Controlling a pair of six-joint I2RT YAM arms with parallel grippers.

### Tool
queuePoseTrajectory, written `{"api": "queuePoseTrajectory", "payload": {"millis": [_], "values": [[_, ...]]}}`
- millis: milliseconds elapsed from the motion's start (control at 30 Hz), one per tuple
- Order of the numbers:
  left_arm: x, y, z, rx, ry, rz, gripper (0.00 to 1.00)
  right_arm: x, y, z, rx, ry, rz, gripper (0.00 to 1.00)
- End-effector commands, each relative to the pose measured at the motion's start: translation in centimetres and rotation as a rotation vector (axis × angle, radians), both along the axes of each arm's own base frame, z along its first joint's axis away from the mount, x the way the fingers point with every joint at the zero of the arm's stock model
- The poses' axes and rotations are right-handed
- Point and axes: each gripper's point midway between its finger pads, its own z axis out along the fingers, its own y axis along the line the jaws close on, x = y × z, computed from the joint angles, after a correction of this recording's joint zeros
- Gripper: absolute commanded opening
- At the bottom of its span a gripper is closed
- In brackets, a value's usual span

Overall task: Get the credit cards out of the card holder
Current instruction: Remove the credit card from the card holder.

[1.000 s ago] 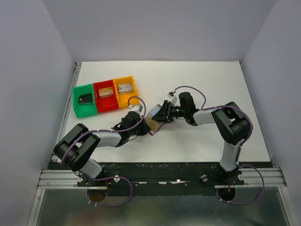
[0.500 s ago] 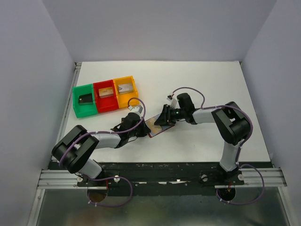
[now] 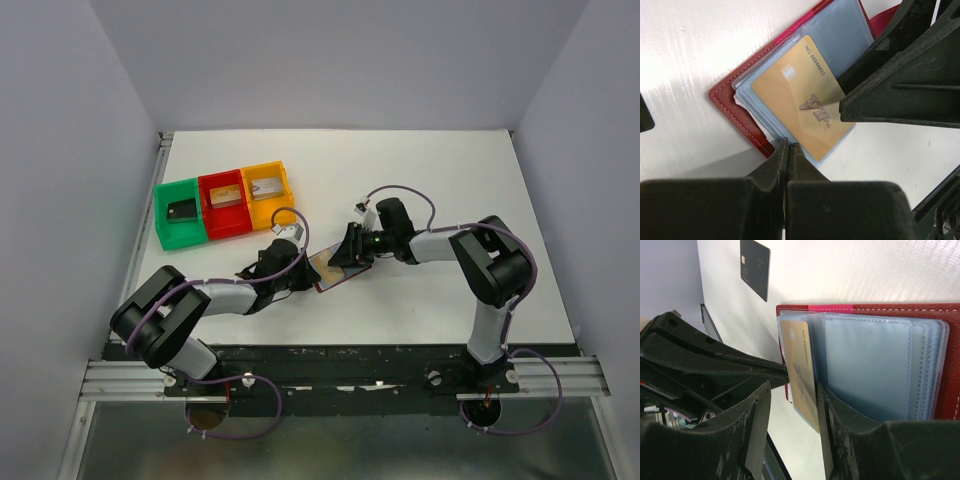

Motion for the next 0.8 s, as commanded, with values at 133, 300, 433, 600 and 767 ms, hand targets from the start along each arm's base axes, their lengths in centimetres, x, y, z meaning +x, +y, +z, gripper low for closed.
{"api": "queuePoseTrajectory", "payload": {"millis": [133, 300, 433, 600, 767], "values": [[0.1, -0.3, -0.5, 0.026, 0.019, 0.002, 0.04, -4.8, 1.8, -0.8, 0.037, 0.115, 0.15, 0.46], [-0.1, -0.1, -0.9, 0.034, 0.028, 0.005, 0.03, -5.2, 1.5, -1.0, 0.027, 0.116, 0.142, 0.4], [-0.4, 0.4, -1.2, 0.045, 0.039, 0.02, 0.0, -5.3, 1.2, -0.5, 0.026, 0.102, 0.127, 0.35], [-0.7, 1.1, -2.0, 0.071, 0.062, 0.044, 0.0, -5.1, 0.9, 0.2, 0.027, 0.083, 0.109, 0.28], [-0.8, 1.4, -2.1, 0.075, 0.069, 0.054, 0.0, -4.9, 0.6, 0.5, 0.026, 0.074, 0.094, 0.22]]}}
